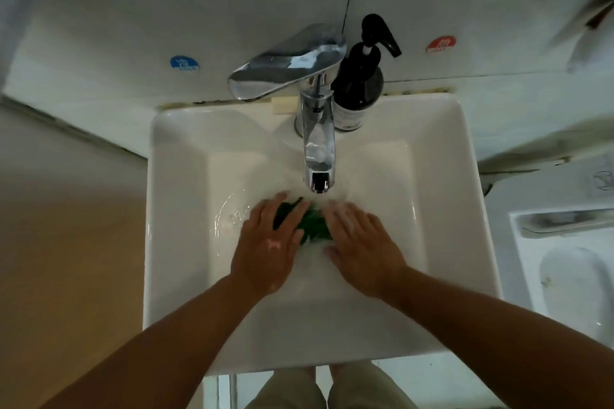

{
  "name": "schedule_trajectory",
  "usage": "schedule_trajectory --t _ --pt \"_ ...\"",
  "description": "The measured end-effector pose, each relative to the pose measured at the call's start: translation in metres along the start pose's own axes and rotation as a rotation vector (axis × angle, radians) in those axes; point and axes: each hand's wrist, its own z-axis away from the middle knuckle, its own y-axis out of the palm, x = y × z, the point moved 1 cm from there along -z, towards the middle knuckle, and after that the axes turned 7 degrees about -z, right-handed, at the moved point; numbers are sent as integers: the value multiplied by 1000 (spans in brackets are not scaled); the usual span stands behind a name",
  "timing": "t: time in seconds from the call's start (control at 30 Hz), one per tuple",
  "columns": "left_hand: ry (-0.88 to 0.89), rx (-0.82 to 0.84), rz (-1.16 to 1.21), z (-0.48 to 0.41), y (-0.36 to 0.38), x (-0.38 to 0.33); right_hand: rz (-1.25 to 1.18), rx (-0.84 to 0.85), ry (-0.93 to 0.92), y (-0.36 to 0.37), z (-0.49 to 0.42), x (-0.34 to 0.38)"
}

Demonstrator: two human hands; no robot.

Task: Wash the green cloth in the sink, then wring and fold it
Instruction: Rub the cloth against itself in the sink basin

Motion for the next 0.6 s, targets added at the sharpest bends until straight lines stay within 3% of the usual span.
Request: schedule_trajectory --t 0.07,0.13,0.33,0.5,0.53,0.6 --pt "104 91 -46 9 7 -7 47 44 -59 17 8 3" --pt "97 131 -126 3 13 -13 54 -6 -59 21 -5 -2" --pt "175 -20 -244 -42 21 -4 13 -46 -133 5 -55 -12" --pt "105 367 -392 -84 -23 -16 57 184 10 -31 -78 -13" --pt "84 398 -385 -85 -27 -17 79 184 -16 -32 -77 -15" --pt "3 309 -305 -72 -29 -17 73 166 -15 -30 -68 -18"
